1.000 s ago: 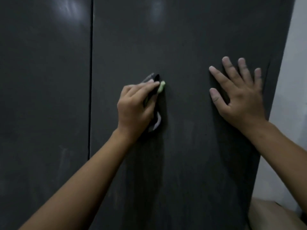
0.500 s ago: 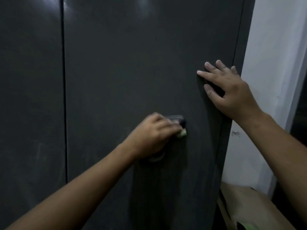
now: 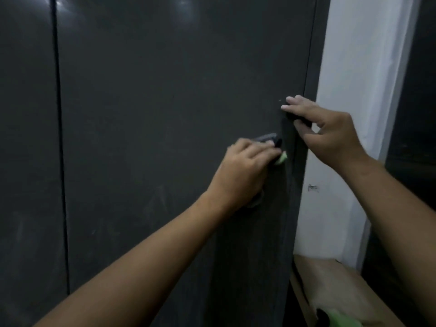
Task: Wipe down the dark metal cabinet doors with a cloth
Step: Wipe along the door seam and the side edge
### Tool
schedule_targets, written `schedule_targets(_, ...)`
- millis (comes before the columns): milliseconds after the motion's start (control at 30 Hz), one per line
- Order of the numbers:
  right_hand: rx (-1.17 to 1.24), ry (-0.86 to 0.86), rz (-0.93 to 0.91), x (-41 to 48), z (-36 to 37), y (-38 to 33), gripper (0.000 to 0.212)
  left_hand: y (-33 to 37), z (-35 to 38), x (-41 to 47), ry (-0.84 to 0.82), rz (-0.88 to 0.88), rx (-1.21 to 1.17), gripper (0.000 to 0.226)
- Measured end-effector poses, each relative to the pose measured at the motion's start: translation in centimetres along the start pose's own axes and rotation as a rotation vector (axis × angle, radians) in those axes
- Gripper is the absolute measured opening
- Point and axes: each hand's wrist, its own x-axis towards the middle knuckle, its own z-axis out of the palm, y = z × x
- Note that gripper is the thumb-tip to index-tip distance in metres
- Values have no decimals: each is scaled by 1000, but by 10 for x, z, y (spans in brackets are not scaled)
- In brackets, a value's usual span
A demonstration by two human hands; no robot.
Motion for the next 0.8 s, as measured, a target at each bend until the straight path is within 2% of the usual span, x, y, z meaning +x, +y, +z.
schedule_targets(133, 25, -14, 121, -12, -7, -2, 51, 28, 19, -33, -237, 190, -1, 40)
schedule_targets(233, 14, -56, 184, -26, -14, -8, 56, 26, 19, -34, -301, 267, 16, 43)
schedule_targets(300, 91, 2, 254, -30, -20, -12, 58, 24, 20, -15, -261, 250, 44, 42)
schedule_targets(433, 443, 214, 663, -25, -33, -19, 48, 20, 13, 48, -40, 47, 18, 31)
schedule_targets(500, 440, 221, 759, -25, -39, -17, 35, 16, 8, 75, 46, -38, 21, 27)
schedule_targets(600, 392, 176, 779, -31, -40, -11, 27, 17, 11, 93, 91, -113, 23, 27)
schedule_targets(733, 365, 149, 796, -30, -35, -9, 27, 23, 22, 61, -101, 166, -7, 25)
schedule_targets(800, 364, 156, 792, -26, -34, -10, 28, 24, 18, 42, -201, 229, -22, 29)
